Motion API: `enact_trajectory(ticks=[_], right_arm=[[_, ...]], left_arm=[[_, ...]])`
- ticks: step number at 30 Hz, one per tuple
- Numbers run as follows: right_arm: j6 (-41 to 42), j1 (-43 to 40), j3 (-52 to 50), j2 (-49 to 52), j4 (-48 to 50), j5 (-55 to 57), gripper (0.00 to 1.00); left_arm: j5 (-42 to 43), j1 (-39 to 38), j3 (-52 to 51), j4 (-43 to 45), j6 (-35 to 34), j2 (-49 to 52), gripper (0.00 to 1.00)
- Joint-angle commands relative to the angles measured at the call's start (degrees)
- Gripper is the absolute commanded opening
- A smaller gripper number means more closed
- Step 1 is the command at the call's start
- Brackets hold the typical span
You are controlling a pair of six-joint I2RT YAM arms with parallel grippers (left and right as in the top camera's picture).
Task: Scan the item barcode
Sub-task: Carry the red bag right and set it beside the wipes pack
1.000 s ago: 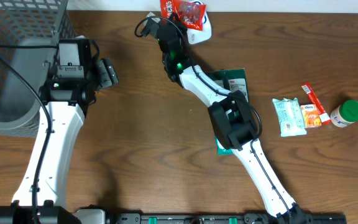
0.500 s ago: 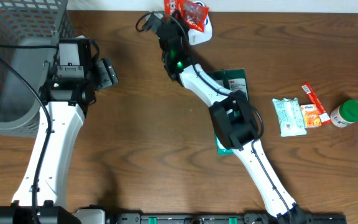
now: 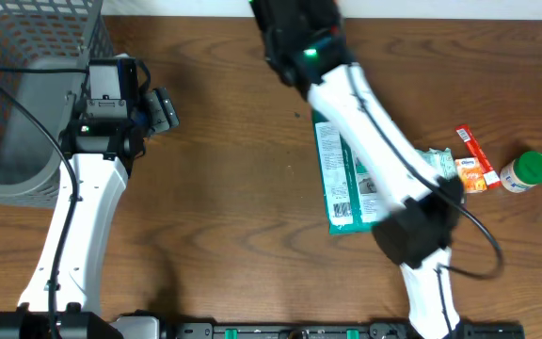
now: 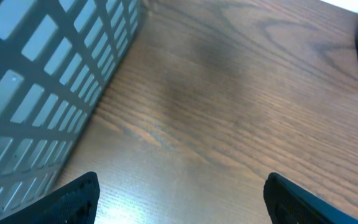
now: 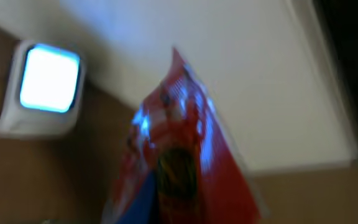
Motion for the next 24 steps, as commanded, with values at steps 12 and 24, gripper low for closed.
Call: enact_trajectory(ticks=[12, 24], right_arm=[[19.8, -27.1, -2.5, -14.2, -39.4, -55.9, 0.01], [11.5, -43.5, -24.3, -14.2, -31.5, -59.0, 0.02]], left_arm=[[-0.7, 0.2, -0.1, 0.0, -0.1, 0.7, 0.85], [-0.7, 0.2, -0.1, 0.0, -0.1, 0.7, 0.85]])
